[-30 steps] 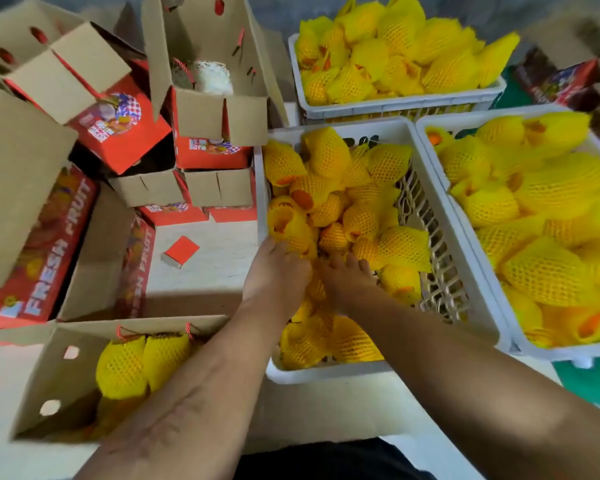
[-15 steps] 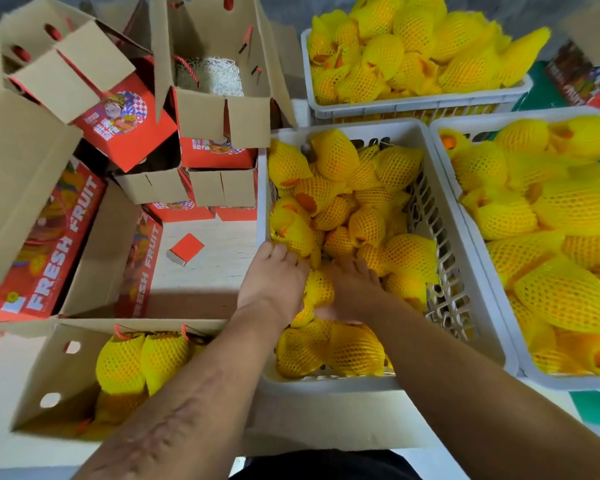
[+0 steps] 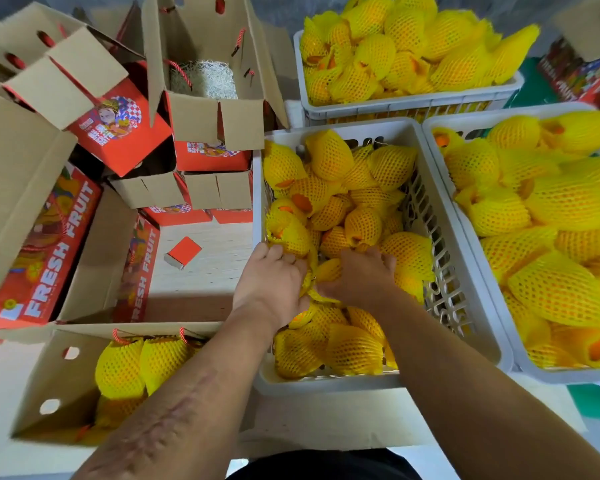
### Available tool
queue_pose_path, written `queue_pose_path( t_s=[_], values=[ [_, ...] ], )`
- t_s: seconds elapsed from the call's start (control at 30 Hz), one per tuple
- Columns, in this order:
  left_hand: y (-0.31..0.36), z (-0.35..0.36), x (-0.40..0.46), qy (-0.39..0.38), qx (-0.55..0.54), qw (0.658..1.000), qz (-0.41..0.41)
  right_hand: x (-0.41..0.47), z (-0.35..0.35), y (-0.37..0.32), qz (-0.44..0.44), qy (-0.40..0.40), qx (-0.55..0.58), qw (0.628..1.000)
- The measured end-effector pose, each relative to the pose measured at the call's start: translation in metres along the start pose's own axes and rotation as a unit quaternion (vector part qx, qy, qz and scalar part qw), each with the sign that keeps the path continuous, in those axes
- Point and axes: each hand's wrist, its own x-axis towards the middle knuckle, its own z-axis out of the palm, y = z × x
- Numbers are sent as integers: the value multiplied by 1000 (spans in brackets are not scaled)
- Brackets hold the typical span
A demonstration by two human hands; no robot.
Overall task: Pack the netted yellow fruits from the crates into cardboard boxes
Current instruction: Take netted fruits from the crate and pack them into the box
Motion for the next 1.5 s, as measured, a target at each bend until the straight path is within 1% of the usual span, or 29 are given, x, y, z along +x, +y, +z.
queue_pose_path(
  t_s=[0.03,0.07,0.1,0.13,0.17,0.33,0.43,0.5,0.57,0.6,0.63,0.67,0.7,0.73,0.77,0.8,0.87,1.03,1.1,1.13,1.17,1.2,1.23,1.27,1.3,1.33,1.37,1.43,1.5],
  values=[
    [-1,0,-1,7,-13,1000,1,-1,-5,4,12,-7,101,995],
    [-2,0,-1,15,-32,999,-1,-1,-9,5,19,-23,225,974],
    [-2,-1,-2,24,-52,998,-6,-1,-11,6,17,-37,336,941],
    [-3,-2,-3,34,-71,997,-11,-1,-12,5,9,-47,408,912],
    [-3,-3,-3,41,-81,996,-13,-1,-12,3,-2,-55,436,898],
    [-6,-2,-4,33,-75,997,15,-9,-2,-5,-77,-118,466,873],
    [-7,0,-3,46,-88,995,15,-11,-5,-8,-26,-201,485,851],
    [-7,0,-5,58,-108,992,13,-9,-5,-6,7,-274,516,812],
    [-7,-1,-6,86,-147,985,4,-6,-5,2,2,-331,544,771],
    [-7,-2,-6,101,-168,981,-6,-7,-7,5,-14,-355,541,762],
    [-6,-3,-7,110,-183,977,-19,-8,-9,7,-31,-366,522,770],
    [-5,-4,-7,113,-191,975,-31,-10,-11,7,-45,-358,497,789],
    [-4,-4,-7,110,-194,974,-42,-11,-13,5,-49,-330,481,811],
    [-3,-3,-7,106,-196,973,-51,-11,-15,3,-45,-293,486,822],
    [-3,-3,-6,98,-198,973,-59,-12,-18,1,-42,-262,509,819],
    [-3,-3,-6,86,-200,974,-65,-12,-21,1,-41,-239,539,806],
    [-4,-2,-5,66,-202,975,-70,-12,-25,2,-40,-222,605,763],
    [-7,1,-4,64,-232,966,-89,-15,-27,-1,-63,-309,673,669],
    [-7,2,-5,75,-234,966,-85,-12,-31,-1,-55,-308,713,628],
    [-8,2,-5,84,-239,964,-78,-9,-35,-4,-38,-291,730,617],
    [-8,1,-5,96,-248,962,-65,-4,-35,-6,-9,-249,739,625],
    [-9,1,-6,108,-254,960,-51,4,-34,-7,38,-167,721,672],
    [-9,1,-6,117,-257,959,-39,14,-32,-6,95,-41,643,759],
    [-9,0,-7,119,-256,959,-31,23,-30,-6,136,69,519,841],
    [-9,-1,-7,118,-254,959,-27,31,-27,-4,157,124,393,898],
    [-8,-1,-7,117,-251,960,-27,38,-23,-1,163,131,291,933],
    [-7,-2,-7,116,-248,961,-28,45,-20,1,163,117,225,953],
    [-6,-3,-7,117,-238,964,-30,59,-15,4,148,95,153,973],
    [-6,-3,-7,120,-225,966,-33,71,-16,4,145,108,158,971]
  ],
)
